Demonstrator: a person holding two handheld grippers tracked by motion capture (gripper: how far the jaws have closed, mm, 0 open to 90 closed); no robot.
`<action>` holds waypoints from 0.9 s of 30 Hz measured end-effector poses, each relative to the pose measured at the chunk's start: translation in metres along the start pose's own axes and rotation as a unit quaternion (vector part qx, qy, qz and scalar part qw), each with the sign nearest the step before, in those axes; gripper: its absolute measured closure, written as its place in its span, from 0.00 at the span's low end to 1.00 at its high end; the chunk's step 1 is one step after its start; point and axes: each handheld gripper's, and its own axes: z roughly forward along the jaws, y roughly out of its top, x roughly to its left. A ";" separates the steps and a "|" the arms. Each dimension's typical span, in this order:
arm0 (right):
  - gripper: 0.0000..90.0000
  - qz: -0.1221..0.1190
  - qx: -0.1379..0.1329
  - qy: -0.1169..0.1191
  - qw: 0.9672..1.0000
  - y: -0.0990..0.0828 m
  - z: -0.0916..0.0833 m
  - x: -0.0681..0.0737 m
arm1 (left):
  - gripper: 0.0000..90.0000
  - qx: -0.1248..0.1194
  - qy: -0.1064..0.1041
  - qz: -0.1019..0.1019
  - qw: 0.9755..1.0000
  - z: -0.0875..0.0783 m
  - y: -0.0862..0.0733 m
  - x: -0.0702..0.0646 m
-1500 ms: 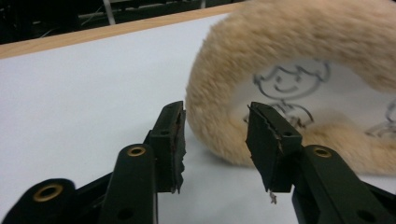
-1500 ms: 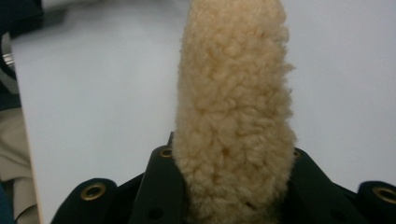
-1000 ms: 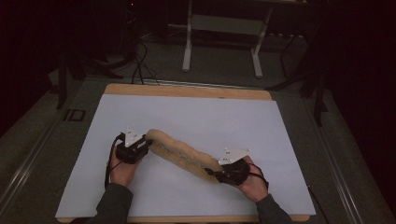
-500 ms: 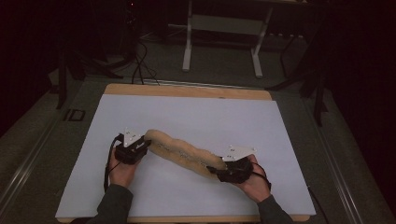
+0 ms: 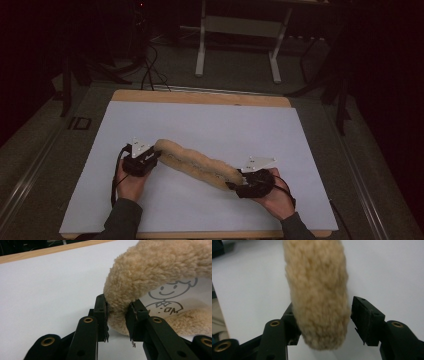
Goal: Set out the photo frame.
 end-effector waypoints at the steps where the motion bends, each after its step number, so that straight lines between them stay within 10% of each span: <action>1: 0.49 0.001 0.003 0.000 1.000 -0.001 0.000 -0.001 | 0.81 0.000 0.000 -0.001 1.000 0.000 0.000 0.000; 27: 0.70 0.044 0.000 -0.069 0.997 -0.004 -0.003 -0.009 | 0.82 0.003 0.040 -0.010 0.999 -0.004 0.002 -0.013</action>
